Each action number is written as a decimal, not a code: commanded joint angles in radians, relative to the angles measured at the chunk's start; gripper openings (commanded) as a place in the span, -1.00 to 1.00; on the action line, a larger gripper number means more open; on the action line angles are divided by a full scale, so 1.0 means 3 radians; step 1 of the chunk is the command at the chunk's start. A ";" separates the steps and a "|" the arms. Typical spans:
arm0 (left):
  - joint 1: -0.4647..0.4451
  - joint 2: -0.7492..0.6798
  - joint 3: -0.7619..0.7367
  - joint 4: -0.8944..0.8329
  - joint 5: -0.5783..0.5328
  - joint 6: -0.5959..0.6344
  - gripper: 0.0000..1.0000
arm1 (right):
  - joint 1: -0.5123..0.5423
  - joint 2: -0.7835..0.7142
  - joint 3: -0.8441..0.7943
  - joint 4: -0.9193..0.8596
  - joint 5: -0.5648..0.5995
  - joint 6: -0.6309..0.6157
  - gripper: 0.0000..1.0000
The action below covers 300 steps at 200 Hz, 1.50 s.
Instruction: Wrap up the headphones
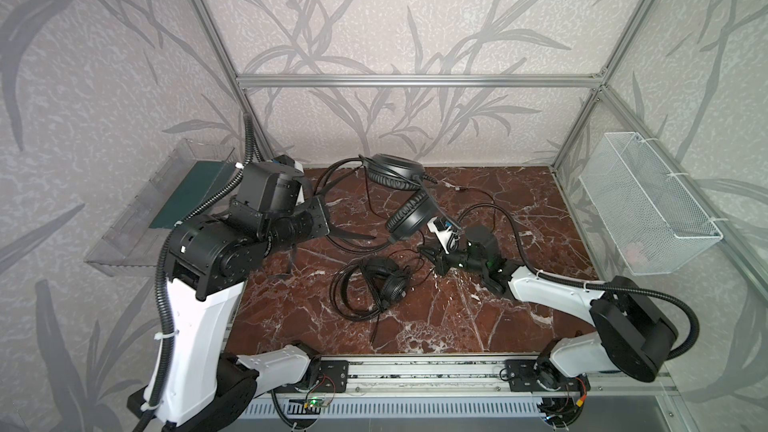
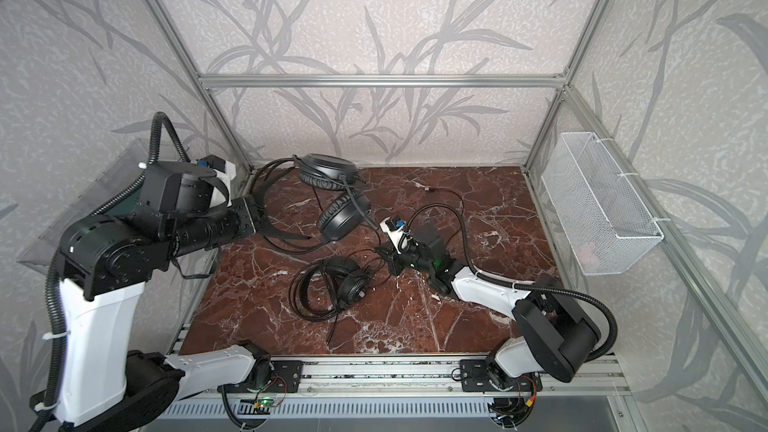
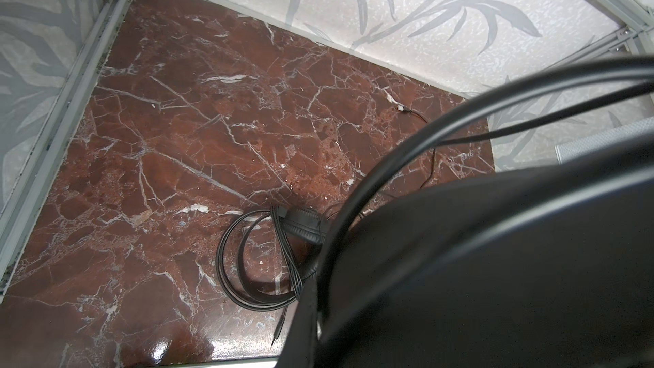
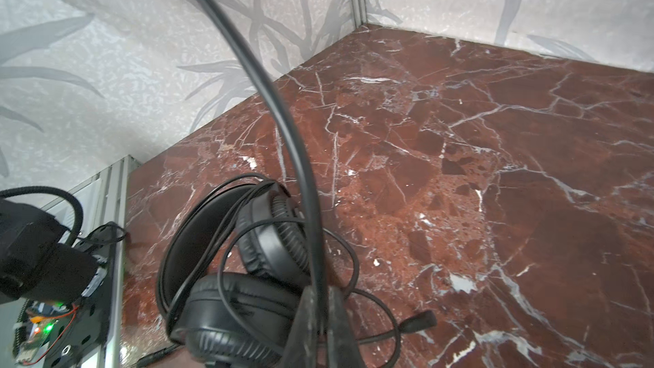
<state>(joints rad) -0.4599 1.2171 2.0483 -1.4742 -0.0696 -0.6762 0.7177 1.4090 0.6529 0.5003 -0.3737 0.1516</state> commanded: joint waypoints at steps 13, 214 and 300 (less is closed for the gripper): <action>0.0162 0.0025 0.0064 0.0338 -0.0021 -0.0151 -1.00 | 0.0287 -0.0417 -0.0148 -0.0261 0.0283 -0.0197 -1.00; 0.0812 0.0505 -0.0965 0.0872 0.0012 0.0180 -1.00 | 0.1937 -0.1693 0.0636 -0.2559 0.1404 -0.0997 -1.00; 0.0807 0.0341 -0.1912 0.1098 0.0010 0.0434 -1.00 | 0.2138 -0.1339 0.1760 -0.3464 0.1576 -0.1679 -1.00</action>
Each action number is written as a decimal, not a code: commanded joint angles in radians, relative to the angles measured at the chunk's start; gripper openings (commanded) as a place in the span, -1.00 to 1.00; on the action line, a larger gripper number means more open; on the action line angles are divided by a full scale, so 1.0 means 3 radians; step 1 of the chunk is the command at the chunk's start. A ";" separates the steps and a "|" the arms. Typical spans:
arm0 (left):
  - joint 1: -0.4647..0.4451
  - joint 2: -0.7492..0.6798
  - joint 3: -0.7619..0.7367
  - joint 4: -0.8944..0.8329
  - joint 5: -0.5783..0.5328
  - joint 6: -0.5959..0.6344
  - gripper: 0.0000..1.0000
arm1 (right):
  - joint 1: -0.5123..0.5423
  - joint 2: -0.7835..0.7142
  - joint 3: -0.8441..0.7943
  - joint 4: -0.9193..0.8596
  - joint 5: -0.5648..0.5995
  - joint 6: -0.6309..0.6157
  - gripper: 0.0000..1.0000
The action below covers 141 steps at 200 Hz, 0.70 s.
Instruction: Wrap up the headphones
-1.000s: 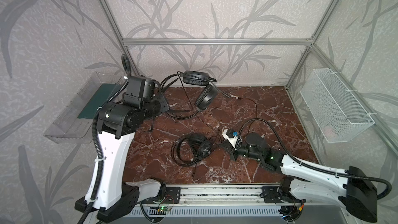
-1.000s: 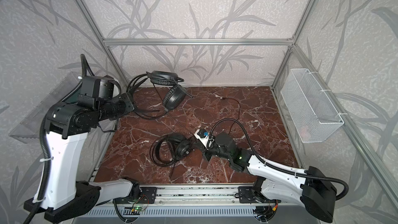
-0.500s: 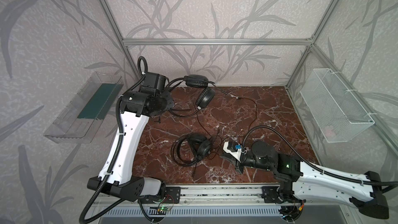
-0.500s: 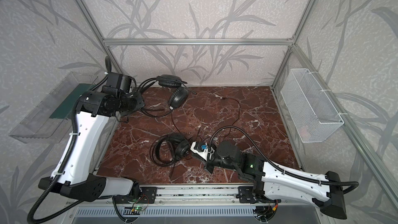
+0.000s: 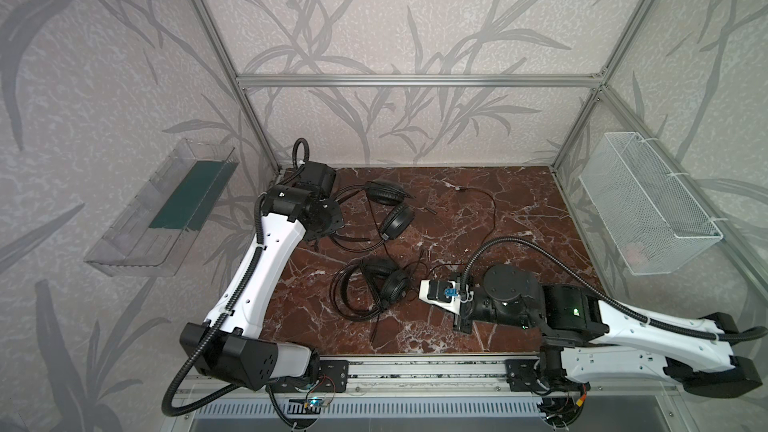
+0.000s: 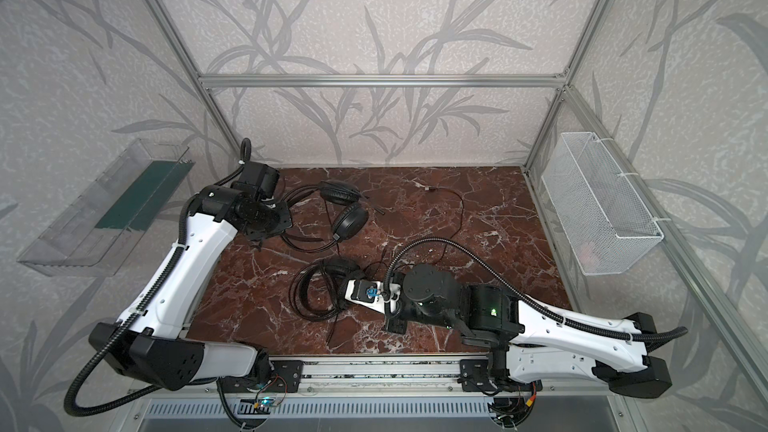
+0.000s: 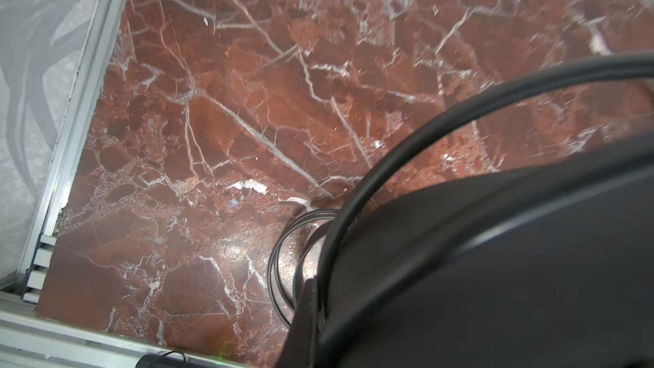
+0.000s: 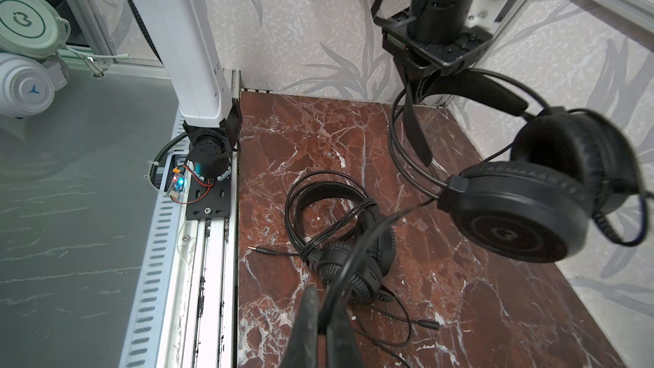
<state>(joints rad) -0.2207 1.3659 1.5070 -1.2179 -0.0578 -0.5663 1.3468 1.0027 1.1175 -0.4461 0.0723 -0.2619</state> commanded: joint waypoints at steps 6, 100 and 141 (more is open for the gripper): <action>0.0005 -0.0164 -0.0169 0.0244 -0.0029 0.0085 -1.00 | 0.0045 0.0033 0.0261 -0.0337 0.0105 -0.0341 -1.00; -0.0250 -0.0270 -0.0788 0.0337 -0.0160 0.0211 -1.00 | 0.0047 0.0616 0.0933 -0.0397 0.0590 -0.0835 -1.00; -0.0292 -0.0313 -0.0828 0.0343 -0.0175 0.0216 -1.00 | 0.0061 0.0868 0.0933 -0.0051 0.1200 -0.1103 -1.00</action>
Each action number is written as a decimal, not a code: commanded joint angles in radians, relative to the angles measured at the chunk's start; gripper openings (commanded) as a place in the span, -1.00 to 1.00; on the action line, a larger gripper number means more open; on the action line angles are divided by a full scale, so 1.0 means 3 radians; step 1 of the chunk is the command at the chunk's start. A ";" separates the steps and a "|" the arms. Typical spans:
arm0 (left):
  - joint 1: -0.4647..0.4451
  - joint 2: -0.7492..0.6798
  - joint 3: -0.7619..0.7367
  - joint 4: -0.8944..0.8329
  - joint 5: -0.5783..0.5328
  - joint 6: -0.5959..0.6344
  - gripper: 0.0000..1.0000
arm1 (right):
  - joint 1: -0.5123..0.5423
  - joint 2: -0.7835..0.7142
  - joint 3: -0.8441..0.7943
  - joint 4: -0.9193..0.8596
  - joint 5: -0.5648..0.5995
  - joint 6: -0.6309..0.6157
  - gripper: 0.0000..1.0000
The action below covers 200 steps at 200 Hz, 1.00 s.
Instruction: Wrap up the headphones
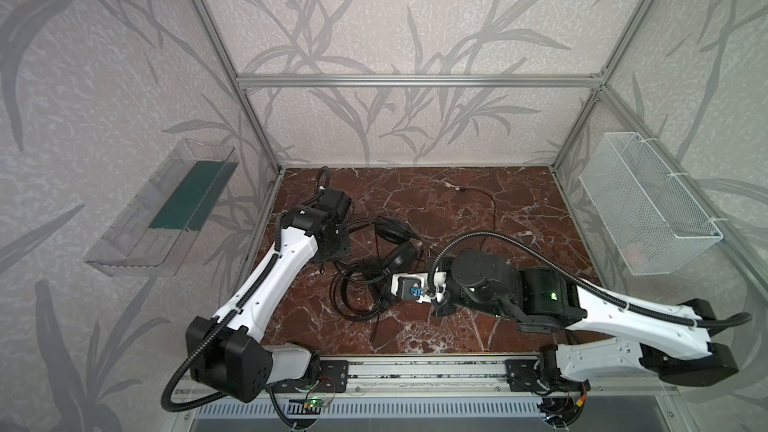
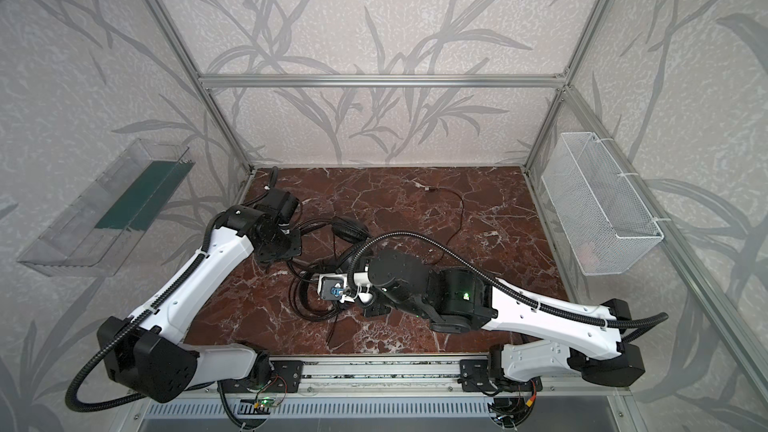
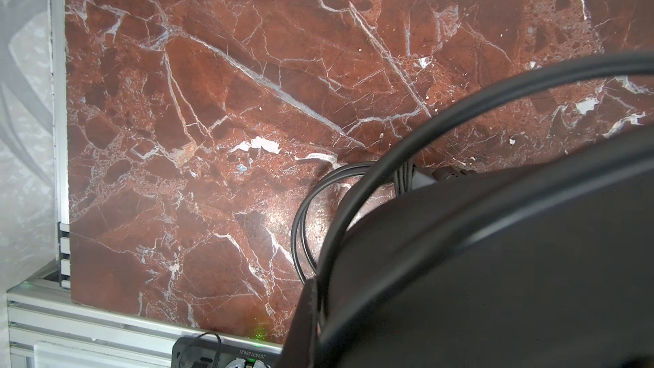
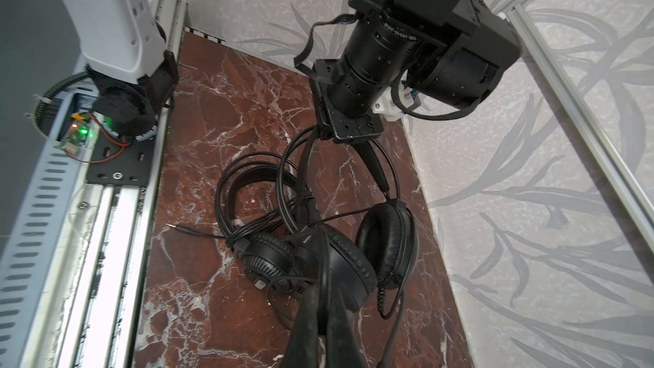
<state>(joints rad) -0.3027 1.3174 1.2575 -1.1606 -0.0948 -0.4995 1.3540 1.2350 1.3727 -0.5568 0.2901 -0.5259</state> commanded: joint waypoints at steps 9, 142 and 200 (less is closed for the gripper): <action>-0.0028 -0.0160 -0.0001 0.0160 -0.0053 -0.0007 -1.00 | 0.0037 0.0140 0.0065 0.0422 0.0595 -0.0289 -1.00; -0.0147 -0.0307 -0.0089 0.0162 -0.0060 -0.0039 -1.00 | -0.0130 0.0644 -0.0158 0.2289 0.1641 -0.0997 -1.00; -0.0177 -0.0366 -0.0086 0.0170 -0.0042 -0.0044 -1.00 | -0.0432 0.0602 -0.0121 0.2204 0.1269 -0.0379 -0.93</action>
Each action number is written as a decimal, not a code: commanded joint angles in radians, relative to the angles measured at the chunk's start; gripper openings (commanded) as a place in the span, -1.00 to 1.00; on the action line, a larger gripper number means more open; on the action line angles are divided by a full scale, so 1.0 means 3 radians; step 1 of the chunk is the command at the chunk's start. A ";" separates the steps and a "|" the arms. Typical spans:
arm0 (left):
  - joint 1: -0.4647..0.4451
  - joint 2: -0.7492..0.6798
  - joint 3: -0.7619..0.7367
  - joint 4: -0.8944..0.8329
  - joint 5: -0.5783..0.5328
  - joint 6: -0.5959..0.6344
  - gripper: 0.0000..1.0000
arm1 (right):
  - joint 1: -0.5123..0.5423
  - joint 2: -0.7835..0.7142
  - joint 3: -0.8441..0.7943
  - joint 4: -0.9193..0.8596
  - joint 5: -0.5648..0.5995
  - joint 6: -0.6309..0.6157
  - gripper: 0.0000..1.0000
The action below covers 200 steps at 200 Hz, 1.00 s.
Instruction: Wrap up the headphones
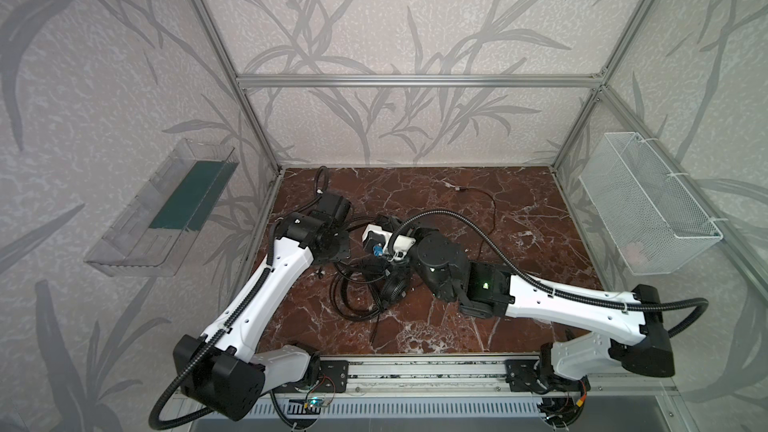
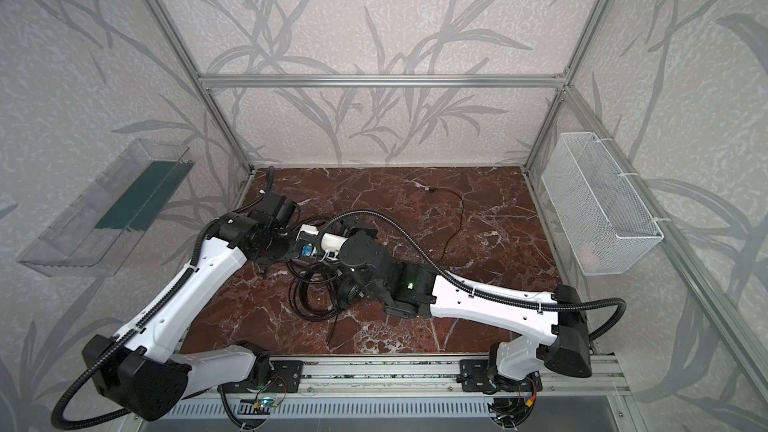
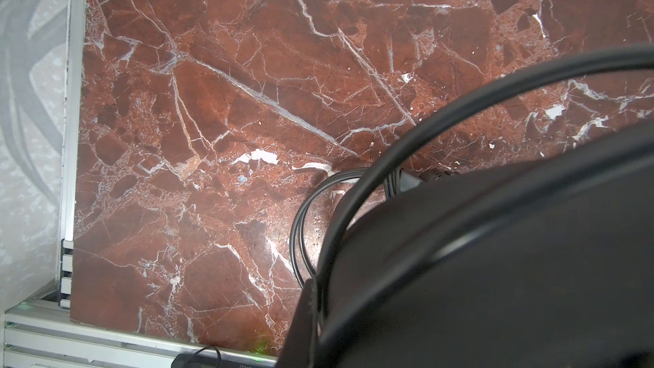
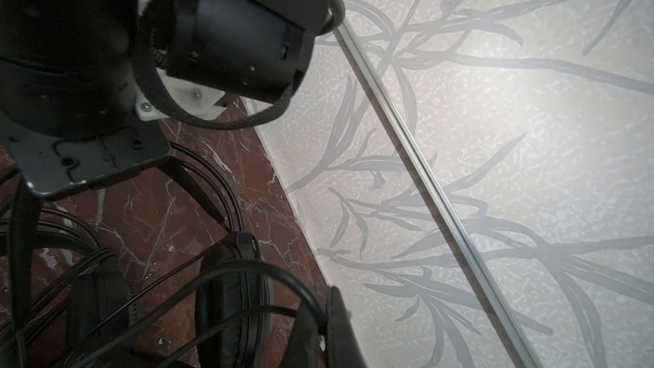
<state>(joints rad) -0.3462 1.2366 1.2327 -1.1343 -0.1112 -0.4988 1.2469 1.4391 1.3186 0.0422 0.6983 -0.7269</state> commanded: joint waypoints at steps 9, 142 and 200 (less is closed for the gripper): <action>-0.0041 -0.0104 -0.0004 0.0085 0.0013 -0.0045 -1.00 | -0.0096 -0.0072 0.0056 0.0243 -0.0134 0.0339 -0.90; -0.0109 -0.0164 -0.0023 0.0110 0.0008 -0.0072 -1.00 | -0.0526 -0.0011 -0.0088 0.0642 -0.0594 0.1099 -0.43; -0.0140 -0.0178 -0.0069 0.0109 -0.0037 -0.0055 -1.00 | -0.0531 -0.0124 -0.0100 0.1005 -0.0598 0.0843 0.12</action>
<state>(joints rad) -0.3817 1.2148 1.2251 -1.1202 -0.1143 -0.5079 1.0908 1.4395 1.2926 0.2214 0.5217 -0.4484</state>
